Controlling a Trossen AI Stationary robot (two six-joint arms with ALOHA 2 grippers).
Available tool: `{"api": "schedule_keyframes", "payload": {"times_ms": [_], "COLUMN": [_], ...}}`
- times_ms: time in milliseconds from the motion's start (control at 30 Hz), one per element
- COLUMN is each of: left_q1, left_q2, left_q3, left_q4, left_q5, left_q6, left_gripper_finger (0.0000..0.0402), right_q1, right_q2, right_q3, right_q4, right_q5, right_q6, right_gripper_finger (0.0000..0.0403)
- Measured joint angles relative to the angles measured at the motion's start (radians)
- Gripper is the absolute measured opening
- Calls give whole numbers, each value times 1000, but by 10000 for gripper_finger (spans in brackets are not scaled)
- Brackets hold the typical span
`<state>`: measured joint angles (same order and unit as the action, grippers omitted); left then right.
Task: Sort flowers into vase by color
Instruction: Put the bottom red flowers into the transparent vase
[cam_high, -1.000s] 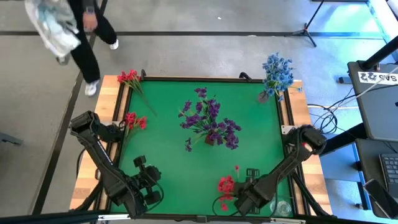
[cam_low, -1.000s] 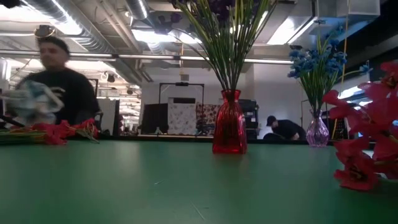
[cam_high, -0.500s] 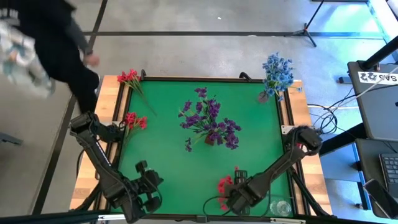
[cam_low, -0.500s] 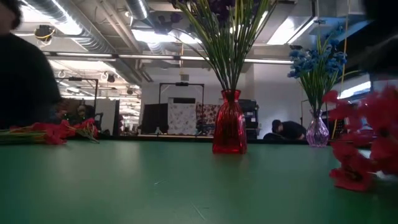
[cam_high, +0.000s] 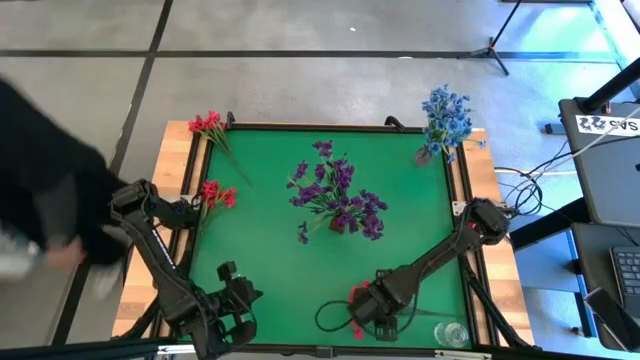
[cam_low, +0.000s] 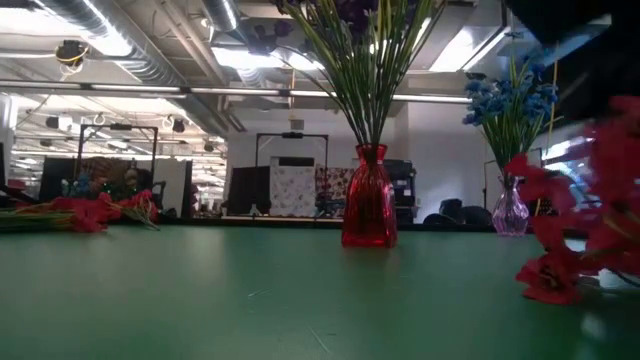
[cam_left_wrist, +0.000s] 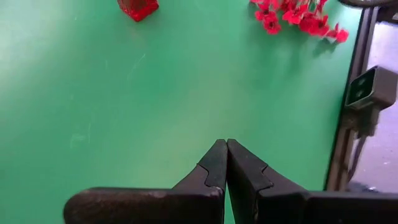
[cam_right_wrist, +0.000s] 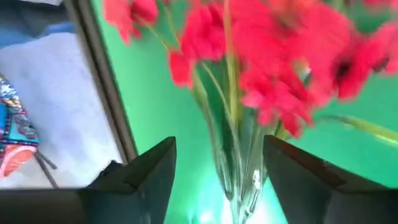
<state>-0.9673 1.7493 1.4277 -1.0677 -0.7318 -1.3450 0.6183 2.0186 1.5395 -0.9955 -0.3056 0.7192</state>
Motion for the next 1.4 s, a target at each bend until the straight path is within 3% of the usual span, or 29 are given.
{"api": "schedule_keyframes", "payload": {"times_ms": [100, 267, 633, 833, 1067, 1233, 1400], "left_q1": [-12, -52, -118, -107, -80, -72, -72], "left_q2": [0, 0, 0, 0, 0, 0, 0], "left_q3": [0, 0, 0, 0, 0, 0, 0], "left_q4": [-47, -171, -234, -233, -233, -233, -233], "left_q5": [1, 14, -16, -90, -119, -119, -119], "left_q6": [20, -104, -274, -276, -227, -192, -190], "left_gripper_finger": [2, 2, 2, 2, 2, 2, 2], "right_q1": [-28, -36, 23, 23, 16, 15, 35], "right_q2": [0, 8, 100, 123, 112, 79, -14], "right_q3": [24, 26, 17, 21, 23, 110, 264], "right_q4": [9, 25, 49, 83, 91, 73, 48], "right_q5": [3, 69, 274, 279, 314, 376, 374], "right_q6": [-91, -282, -393, -470, -472, -402, -347], "right_gripper_finger": [255, 264, 231, 166, 16, 13, 11]}}
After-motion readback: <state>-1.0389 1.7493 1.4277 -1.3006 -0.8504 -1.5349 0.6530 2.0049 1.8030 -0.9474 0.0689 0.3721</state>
